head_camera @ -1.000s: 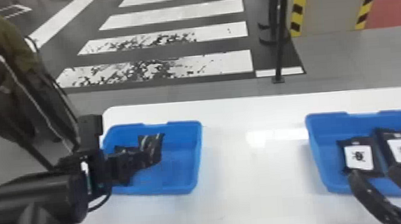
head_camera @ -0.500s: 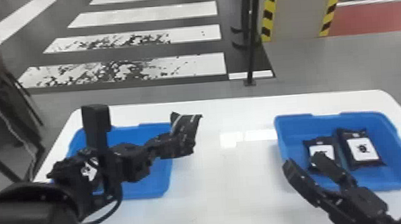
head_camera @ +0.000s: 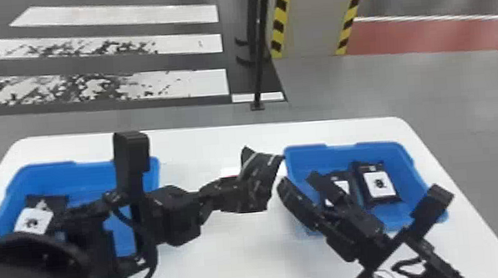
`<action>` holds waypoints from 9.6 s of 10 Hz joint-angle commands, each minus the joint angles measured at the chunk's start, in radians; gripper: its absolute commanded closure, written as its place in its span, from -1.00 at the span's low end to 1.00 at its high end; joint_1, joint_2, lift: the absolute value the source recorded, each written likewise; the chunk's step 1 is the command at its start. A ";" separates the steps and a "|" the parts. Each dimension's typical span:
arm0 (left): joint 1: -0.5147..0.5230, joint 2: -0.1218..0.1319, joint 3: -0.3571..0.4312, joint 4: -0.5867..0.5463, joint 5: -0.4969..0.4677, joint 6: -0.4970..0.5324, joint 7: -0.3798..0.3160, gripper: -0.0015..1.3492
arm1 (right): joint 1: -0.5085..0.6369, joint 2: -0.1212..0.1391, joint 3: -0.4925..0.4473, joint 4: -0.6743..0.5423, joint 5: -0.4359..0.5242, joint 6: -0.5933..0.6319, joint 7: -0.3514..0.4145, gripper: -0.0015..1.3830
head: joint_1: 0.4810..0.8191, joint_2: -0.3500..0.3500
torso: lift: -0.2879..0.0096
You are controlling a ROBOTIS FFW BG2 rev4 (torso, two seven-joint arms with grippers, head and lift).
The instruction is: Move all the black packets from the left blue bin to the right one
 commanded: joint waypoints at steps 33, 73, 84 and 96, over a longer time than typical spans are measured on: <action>0.012 -0.025 0.611 0.096 -0.398 0.153 0.052 -0.73 | 0.376 0.073 -0.163 -0.309 0.277 -0.086 -0.114 -0.81 | 0.27 0.68 | -0.01; -0.020 0.039 -0.157 -0.025 0.078 -0.056 0.023 0.75 | -0.012 -0.010 0.030 -0.093 0.003 -0.010 -0.062 0.86 | 0.27 -0.66 | -0.01; 0.434 -0.076 0.333 -0.226 0.021 -0.232 0.014 -0.73 | -0.267 -0.021 -0.241 0.344 0.330 -0.027 -0.088 0.73 | 0.27 -0.45 | -0.01; 0.726 -0.178 0.583 -0.128 -0.231 -0.898 0.071 -0.72 | 0.506 0.122 -0.281 -0.326 0.396 -0.270 -0.249 -0.82 | 0.27 0.07 | -0.01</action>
